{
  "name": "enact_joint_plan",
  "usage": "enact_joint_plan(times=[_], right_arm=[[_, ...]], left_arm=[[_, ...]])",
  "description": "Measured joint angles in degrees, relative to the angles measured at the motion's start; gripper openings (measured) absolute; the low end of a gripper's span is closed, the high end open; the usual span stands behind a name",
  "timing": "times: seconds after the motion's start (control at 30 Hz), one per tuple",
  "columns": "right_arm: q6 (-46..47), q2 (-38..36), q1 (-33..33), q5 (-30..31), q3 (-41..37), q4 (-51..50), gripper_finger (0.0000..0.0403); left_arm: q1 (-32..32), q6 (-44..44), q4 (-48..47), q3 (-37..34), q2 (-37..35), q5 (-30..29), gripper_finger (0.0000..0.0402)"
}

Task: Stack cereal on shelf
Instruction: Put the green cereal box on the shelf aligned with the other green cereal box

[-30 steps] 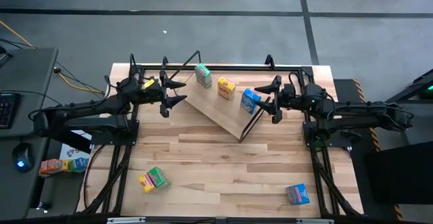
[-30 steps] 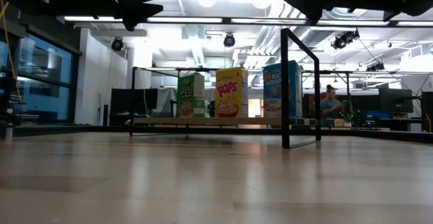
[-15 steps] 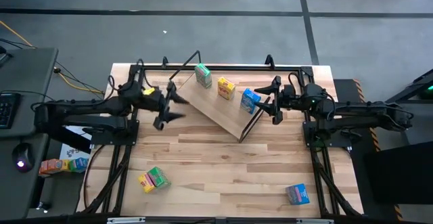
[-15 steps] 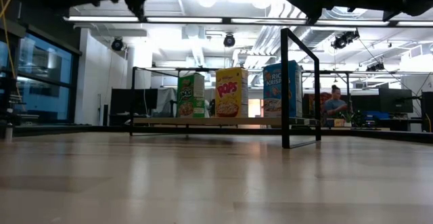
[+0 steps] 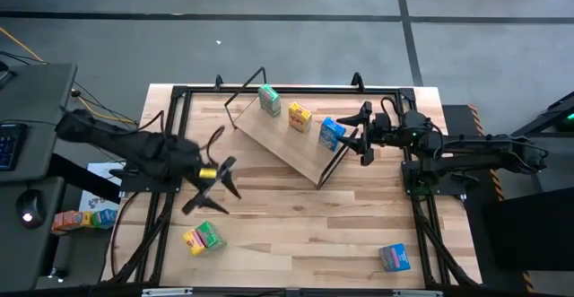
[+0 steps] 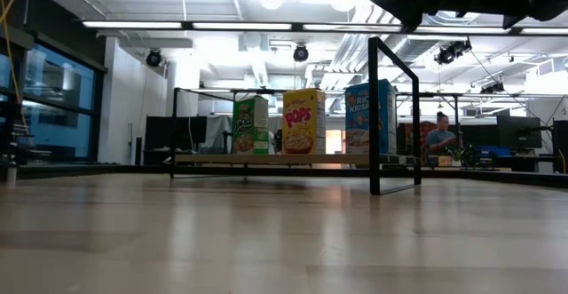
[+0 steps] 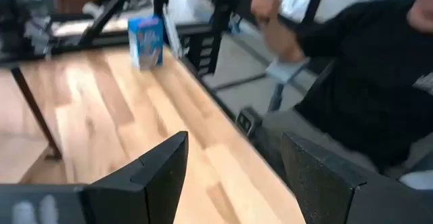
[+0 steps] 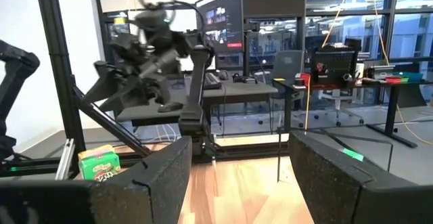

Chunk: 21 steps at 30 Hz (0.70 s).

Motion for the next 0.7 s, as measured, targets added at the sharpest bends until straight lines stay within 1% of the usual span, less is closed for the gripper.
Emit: enact_joint_plan(times=[0.07,0.2,0.27,0.33,0.4,0.47,0.57,0.7], right_arm=[[-0.01,0.0,0.0,0.0,0.0,-0.65,0.024],[0.23,0.0,0.0,0.02,0.0,-1.63,0.024],[0.23,0.0,0.0,0.01,0.0,-1.84,0.024],[0.29,0.0,0.0,0.02,0.0,-1.87,0.024],[0.35,0.0,0.0,0.02,0.0,-1.91,0.024],[0.43,0.0,0.0,0.02,0.0,-2.06,0.024],[0.43,0.0,0.0,0.02,0.0,-2.31,0.024],[0.43,0.0,0.0,0.02,0.0,-3.0,0.024]], left_arm=[[-4.95,-2.03,-3.12,0.74,0.0,-6.07,0.0227],[-14.43,-9.13,-7.08,0.9,0.83,-18.17,0.0227],[-18.73,-12.36,-8.48,0.9,2.24,-22.71,0.0227],[-22.27,-14.37,-8.68,0.9,4.36,-25.64,0.0227],[-25.02,-15.72,-8.66,0.9,6.91,-27.22,0.0227],[-26.89,-17.39,-8.63,0.9,9.58,-27.47,0.0227],[-29.16,-21.32,-8.71,0.9,13.03,-27.38,0.0227],[-31.53,-27.09,-9.21,0.9,15.96,-25.6,0.0227]])
